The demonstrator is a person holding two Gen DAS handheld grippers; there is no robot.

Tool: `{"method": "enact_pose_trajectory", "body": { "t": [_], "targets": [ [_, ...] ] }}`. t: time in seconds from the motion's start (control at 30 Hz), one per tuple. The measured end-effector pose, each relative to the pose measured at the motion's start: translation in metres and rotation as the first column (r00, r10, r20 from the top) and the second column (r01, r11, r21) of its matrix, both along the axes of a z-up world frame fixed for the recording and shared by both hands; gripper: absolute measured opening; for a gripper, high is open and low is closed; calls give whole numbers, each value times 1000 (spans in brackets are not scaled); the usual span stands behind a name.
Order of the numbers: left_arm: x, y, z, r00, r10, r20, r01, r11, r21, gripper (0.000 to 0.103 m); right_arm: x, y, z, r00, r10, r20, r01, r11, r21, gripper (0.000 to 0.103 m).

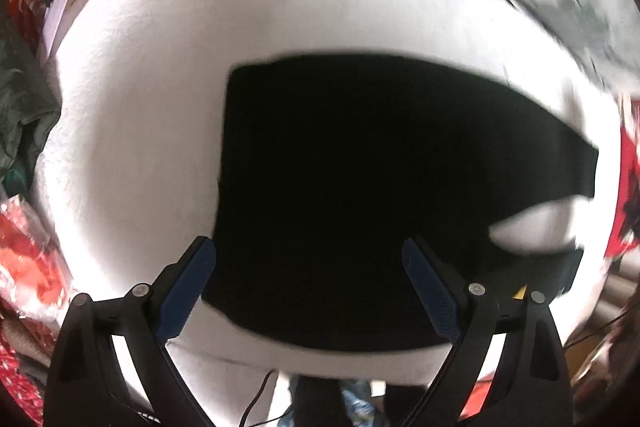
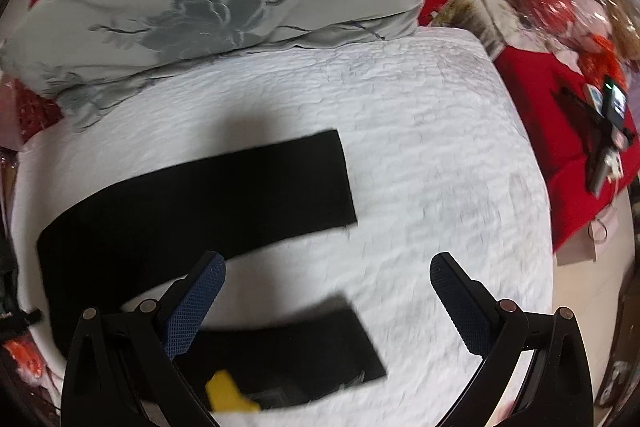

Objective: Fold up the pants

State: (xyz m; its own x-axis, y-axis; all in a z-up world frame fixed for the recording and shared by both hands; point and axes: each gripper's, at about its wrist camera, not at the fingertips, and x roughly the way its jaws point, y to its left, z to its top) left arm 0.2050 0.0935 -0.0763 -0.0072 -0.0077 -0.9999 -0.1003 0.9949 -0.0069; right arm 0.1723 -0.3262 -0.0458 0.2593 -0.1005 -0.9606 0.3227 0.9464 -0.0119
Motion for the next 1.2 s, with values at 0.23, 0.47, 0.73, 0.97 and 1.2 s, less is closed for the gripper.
{"method": "enact_pose_trajectory", "body": {
  "t": [0.23, 0.47, 0.73, 0.97, 1.2],
  "targets": [
    [42, 46, -15, 990, 142, 0, -141, 987, -71, 95, 34, -22, -35, 1000, 15, -16, -14, 999, 39, 102],
    [51, 61, -37, 985, 170, -5, -170, 981, -93, 95, 56, -30, -56, 999, 45, -19, -44, 998, 45, 102],
    [62, 59, -62, 985, 174, -17, -175, 982, -76, 95, 81, -34, -89, 996, 56, -63, -49, 994, 99, 84],
    [74, 57, -81, 976, 214, -33, -216, 968, -126, 92, 86, -30, -93, 995, 94, -39, -87, 985, 149, 41],
    [70, 66, -78, 965, 261, -11, -258, 950, -177, 40, 89, -18, -83, 989, 144, -19, -137, 972, 191, 13]
  ]
}}
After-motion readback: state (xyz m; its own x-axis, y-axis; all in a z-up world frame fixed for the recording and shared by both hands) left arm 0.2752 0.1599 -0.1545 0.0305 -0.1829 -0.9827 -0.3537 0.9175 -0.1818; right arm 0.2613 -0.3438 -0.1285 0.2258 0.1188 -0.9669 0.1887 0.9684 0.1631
